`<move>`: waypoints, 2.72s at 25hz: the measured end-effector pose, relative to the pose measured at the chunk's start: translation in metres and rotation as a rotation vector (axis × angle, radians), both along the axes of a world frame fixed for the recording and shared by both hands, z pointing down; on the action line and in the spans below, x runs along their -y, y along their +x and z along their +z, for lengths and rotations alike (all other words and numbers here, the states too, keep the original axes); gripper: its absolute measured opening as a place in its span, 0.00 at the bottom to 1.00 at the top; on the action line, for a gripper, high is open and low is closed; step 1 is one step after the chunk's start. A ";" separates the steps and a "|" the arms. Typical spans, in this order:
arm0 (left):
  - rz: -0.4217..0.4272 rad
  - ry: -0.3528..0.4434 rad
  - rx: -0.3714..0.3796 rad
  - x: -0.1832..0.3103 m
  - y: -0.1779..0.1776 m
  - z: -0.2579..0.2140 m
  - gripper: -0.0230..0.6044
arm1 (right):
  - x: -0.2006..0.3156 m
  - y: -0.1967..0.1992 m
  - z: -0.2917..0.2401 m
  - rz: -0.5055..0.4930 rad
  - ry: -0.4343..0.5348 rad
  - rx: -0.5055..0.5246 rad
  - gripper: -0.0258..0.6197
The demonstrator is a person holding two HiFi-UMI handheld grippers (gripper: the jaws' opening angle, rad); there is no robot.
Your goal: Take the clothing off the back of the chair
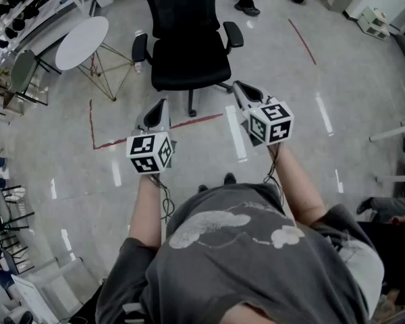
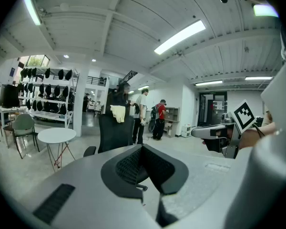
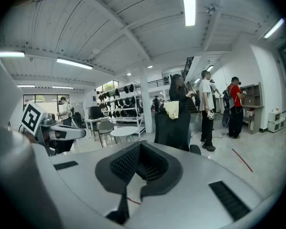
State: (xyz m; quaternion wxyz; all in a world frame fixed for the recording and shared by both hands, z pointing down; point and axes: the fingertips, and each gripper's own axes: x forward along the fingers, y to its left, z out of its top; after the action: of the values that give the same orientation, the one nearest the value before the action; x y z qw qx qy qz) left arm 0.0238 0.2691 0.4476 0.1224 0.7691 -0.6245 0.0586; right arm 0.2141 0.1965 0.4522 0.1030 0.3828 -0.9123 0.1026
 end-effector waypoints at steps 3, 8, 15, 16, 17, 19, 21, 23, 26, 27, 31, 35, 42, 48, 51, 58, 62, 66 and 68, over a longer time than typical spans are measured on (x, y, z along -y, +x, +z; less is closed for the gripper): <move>0.002 0.011 -0.003 -0.002 -0.006 -0.004 0.04 | -0.003 -0.008 -0.003 -0.004 0.005 0.004 0.03; -0.023 -0.022 0.020 -0.005 -0.019 0.002 0.04 | -0.006 -0.015 -0.006 0.000 0.009 0.016 0.03; -0.029 -0.037 0.011 -0.024 -0.034 0.011 0.04 | -0.022 -0.026 0.001 0.004 0.001 0.000 0.02; -0.022 -0.033 0.013 -0.025 -0.036 0.012 0.04 | -0.025 -0.027 0.003 0.009 0.008 -0.009 0.02; -0.013 -0.030 0.019 -0.026 -0.039 0.013 0.04 | -0.026 -0.030 0.005 0.011 0.022 -0.027 0.03; 0.010 -0.028 0.048 -0.025 -0.046 0.014 0.04 | -0.028 -0.037 0.005 0.005 0.061 -0.068 0.03; 0.028 -0.025 0.074 -0.023 -0.054 0.013 0.04 | -0.028 -0.045 0.003 -0.006 0.071 -0.062 0.03; 0.032 -0.024 0.057 -0.021 -0.059 0.014 0.04 | -0.029 -0.052 0.004 -0.020 0.036 -0.016 0.03; 0.017 -0.032 0.012 -0.016 -0.059 0.022 0.04 | -0.024 -0.054 0.009 -0.023 0.022 -0.001 0.03; 0.008 -0.039 0.003 -0.013 -0.060 0.025 0.04 | -0.020 -0.054 0.011 -0.020 0.024 -0.001 0.03; -0.005 -0.067 -0.025 0.005 -0.061 0.034 0.04 | 0.005 -0.057 0.016 -0.002 -0.006 0.035 0.03; 0.008 -0.076 -0.006 0.033 -0.066 0.042 0.04 | 0.043 -0.066 0.029 0.001 -0.031 0.056 0.03; -0.012 -0.096 0.019 0.127 -0.086 0.051 0.04 | 0.148 -0.084 0.042 -0.008 -0.045 0.066 0.03; -0.046 -0.101 0.037 0.211 -0.096 0.045 0.04 | 0.242 -0.091 0.044 -0.013 -0.082 0.089 0.03; -0.071 -0.100 0.054 0.247 -0.099 0.039 0.04 | 0.281 -0.087 0.040 -0.030 -0.085 0.097 0.03; -0.136 -0.085 0.062 0.316 -0.109 0.028 0.04 | 0.355 -0.089 0.034 -0.075 -0.076 0.102 0.03; -0.152 -0.087 0.063 0.338 -0.110 0.024 0.04 | 0.383 -0.089 0.034 -0.065 -0.091 0.115 0.03; -0.142 -0.097 0.075 0.359 -0.121 0.027 0.04 | 0.406 -0.096 0.034 -0.041 -0.090 0.127 0.03; -0.138 -0.099 0.072 0.375 -0.131 0.029 0.04 | 0.418 -0.101 0.033 -0.030 -0.085 0.130 0.03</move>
State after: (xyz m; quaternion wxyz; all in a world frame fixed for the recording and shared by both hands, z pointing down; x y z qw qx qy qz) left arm -0.1067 -0.1060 0.4766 0.1414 0.7148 -0.6762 0.1083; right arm 0.1130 -0.2215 0.4855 0.0614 0.3567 -0.9176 0.1641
